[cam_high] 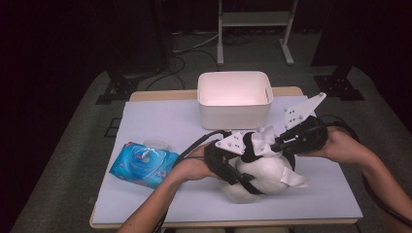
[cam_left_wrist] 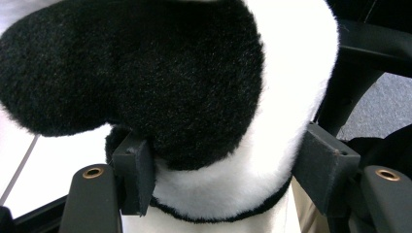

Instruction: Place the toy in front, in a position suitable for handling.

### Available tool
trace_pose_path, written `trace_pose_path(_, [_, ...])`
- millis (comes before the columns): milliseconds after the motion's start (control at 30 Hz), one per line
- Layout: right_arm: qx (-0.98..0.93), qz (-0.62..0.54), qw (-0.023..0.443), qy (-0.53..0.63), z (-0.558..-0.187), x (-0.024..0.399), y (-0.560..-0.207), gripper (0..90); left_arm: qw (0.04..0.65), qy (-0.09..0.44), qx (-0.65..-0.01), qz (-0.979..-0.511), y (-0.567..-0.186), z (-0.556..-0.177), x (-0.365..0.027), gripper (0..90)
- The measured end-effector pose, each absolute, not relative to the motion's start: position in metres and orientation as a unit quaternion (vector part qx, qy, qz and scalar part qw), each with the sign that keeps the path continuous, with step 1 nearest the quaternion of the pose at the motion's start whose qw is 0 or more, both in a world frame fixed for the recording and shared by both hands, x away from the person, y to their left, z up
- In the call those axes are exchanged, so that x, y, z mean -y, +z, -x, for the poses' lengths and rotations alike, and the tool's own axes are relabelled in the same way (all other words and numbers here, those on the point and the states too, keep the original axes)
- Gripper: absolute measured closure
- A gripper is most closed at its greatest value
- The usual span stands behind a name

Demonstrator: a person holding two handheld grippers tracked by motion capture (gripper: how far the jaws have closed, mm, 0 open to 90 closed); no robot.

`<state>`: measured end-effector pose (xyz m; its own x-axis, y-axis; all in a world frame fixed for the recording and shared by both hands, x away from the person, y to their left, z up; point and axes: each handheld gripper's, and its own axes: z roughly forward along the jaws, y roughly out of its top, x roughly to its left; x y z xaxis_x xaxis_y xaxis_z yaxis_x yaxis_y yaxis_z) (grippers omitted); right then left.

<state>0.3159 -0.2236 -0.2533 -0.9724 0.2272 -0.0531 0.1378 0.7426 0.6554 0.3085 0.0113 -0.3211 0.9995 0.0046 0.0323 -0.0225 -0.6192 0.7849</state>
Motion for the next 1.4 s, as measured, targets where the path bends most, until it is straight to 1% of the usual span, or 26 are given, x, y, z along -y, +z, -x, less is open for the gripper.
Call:
trace_pose_path(267, [-0.928, -0.101, 0.071, 0.352, -0.327, 0.214, -0.248, 81.5, 0.438, 0.020, 0.015, -0.899, -0.322, -0.306, -0.010, 32.0])
trace_pose_path(433, [-0.928, -0.102, 0.073, 0.352, -0.326, 0.213, -0.246, 81.6, 0.442, 0.022, 0.000, -0.897, -0.321, -0.309, -0.012, 32.9])
trace_pose_path(633, [-0.928, -0.099, 0.063, 0.353, -0.319, 0.222, -0.248, 81.6, 0.454, 0.010, -0.025, -0.891, -0.320, -0.318, -0.022, 33.0])
trace_pose_path(800, [-0.926, -0.113, 0.061, 0.356, -0.318, 0.235, -0.255, 81.6, 0.452, 0.010, -0.032, -0.891, -0.319, -0.321, -0.028, 33.0])
trace_pose_path(1033, [-0.924, -0.142, 0.055, 0.349, -0.320, 0.256, -0.275, 81.5, 0.451, 0.012, -0.043, -0.891, -0.317, -0.324, -0.036, 33.0])
trace_pose_path(1167, [-0.924, -0.153, 0.046, 0.348, -0.321, 0.260, -0.285, 81.5, 0.449, 0.014, -0.044, -0.892, -0.315, -0.325, -0.038, 33.0])
trace_pose_path(1300, [-0.924, -0.148, 0.051, 0.349, -0.321, 0.260, -0.282, 81.5, 0.445, 0.019, -0.044, -0.894, -0.311, -0.325, -0.036, 33.1])
trace_pose_path(1400, [-0.922, -0.140, 0.061, 0.357, -0.319, 0.257, -0.272, 81.2, 0.433, 0.024, -0.044, -0.900, -0.306, -0.326, -0.032, 33.1])
